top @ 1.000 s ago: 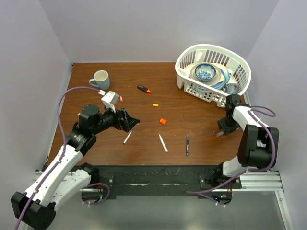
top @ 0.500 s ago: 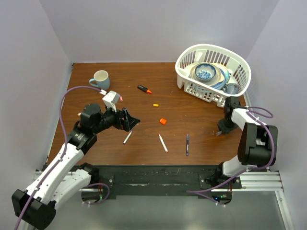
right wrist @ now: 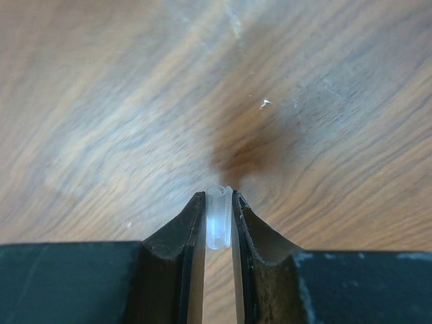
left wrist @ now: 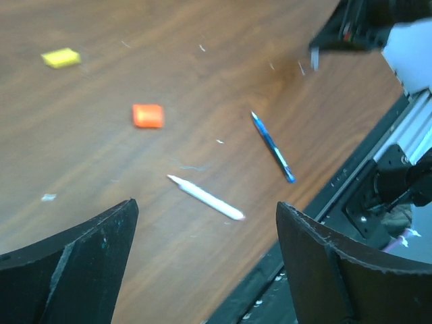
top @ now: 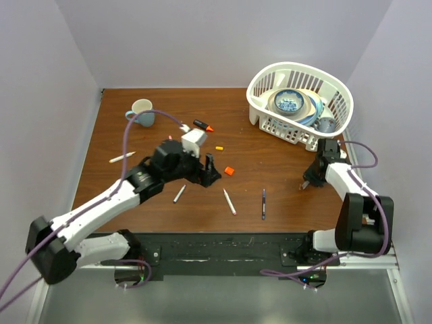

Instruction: Insert the pens into the pen caps

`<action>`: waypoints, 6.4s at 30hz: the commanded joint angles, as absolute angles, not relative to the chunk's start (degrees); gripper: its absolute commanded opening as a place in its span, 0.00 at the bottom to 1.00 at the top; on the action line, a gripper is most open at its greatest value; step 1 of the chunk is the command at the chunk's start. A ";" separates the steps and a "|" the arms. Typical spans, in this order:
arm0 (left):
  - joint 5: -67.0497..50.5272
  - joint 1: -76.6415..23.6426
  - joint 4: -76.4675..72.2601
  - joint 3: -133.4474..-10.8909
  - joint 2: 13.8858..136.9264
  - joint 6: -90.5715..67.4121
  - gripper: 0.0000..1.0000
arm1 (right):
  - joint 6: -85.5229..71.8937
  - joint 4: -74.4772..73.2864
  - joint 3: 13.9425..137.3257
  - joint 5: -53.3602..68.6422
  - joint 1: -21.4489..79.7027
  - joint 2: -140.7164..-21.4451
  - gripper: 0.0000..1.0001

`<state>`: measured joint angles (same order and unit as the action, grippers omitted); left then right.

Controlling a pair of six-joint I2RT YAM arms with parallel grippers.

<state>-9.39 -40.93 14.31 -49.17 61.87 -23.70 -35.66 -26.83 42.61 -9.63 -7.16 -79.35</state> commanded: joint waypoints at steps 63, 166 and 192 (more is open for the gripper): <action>23.39 -68.55 42.02 -86.86 120.77 -39.99 0.37 | -33.49 -37.27 50.02 -6.34 -7.03 -48.96 0.00; -26.63 -47.28 -47.64 -26.72 66.62 -53.61 0.00 | -55.46 2.72 37.44 8.26 32.61 -44.91 0.00; -27.16 -47.20 -48.08 -27.95 69.08 -54.05 0.00 | -55.72 3.34 37.44 7.73 32.78 -44.65 0.00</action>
<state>-26.79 -47.64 -45.17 -25.93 68.99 -53.67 -55.92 1.72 36.07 8.69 32.58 -44.60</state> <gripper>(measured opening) 0.049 0.199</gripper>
